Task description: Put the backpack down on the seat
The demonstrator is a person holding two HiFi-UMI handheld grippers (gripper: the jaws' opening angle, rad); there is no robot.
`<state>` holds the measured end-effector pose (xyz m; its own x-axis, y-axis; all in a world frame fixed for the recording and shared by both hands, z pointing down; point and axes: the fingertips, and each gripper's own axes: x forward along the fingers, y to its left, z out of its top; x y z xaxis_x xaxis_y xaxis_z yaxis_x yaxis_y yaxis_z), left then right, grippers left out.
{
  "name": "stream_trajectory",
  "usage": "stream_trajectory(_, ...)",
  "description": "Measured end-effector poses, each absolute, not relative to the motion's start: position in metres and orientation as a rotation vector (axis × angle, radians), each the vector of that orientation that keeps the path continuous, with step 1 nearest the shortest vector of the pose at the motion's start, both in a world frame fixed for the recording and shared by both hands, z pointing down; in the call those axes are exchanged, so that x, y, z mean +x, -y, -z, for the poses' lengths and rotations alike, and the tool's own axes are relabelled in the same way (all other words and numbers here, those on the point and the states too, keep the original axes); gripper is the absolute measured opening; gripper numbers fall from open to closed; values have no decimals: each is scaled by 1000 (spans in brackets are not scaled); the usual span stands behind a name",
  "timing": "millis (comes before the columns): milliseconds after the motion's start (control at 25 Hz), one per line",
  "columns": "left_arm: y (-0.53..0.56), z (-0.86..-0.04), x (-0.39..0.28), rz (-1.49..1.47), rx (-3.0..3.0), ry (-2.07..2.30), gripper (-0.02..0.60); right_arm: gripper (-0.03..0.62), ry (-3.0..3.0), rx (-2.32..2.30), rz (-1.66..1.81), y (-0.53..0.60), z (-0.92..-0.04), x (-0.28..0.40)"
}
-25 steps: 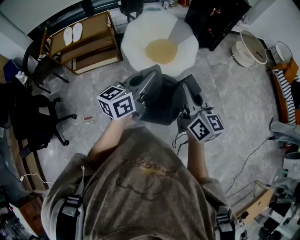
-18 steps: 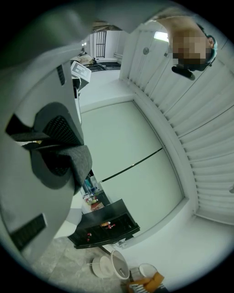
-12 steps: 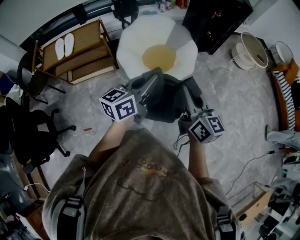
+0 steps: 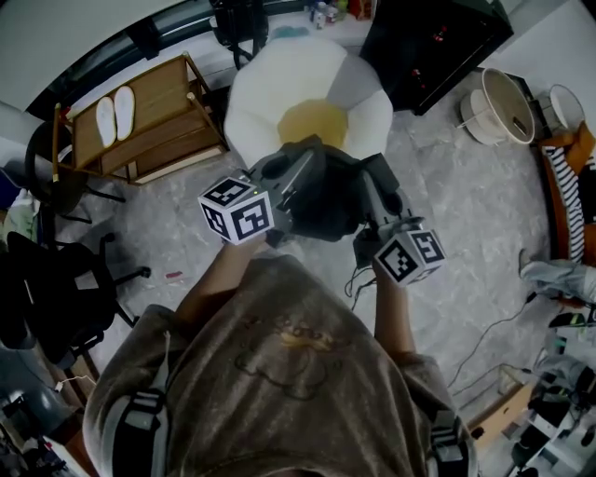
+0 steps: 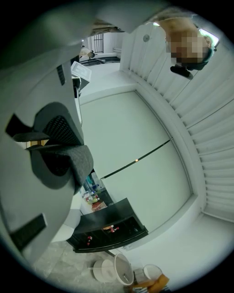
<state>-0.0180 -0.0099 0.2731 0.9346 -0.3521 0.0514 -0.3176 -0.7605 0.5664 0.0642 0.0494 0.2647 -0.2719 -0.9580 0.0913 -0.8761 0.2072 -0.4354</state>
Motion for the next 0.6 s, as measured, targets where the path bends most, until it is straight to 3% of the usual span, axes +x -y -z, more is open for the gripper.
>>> stream_trajectory(600, 124, -284, 14, 51, 2477, 473, 26, 32, -2273, -1763, 639, 62, -278, 100)
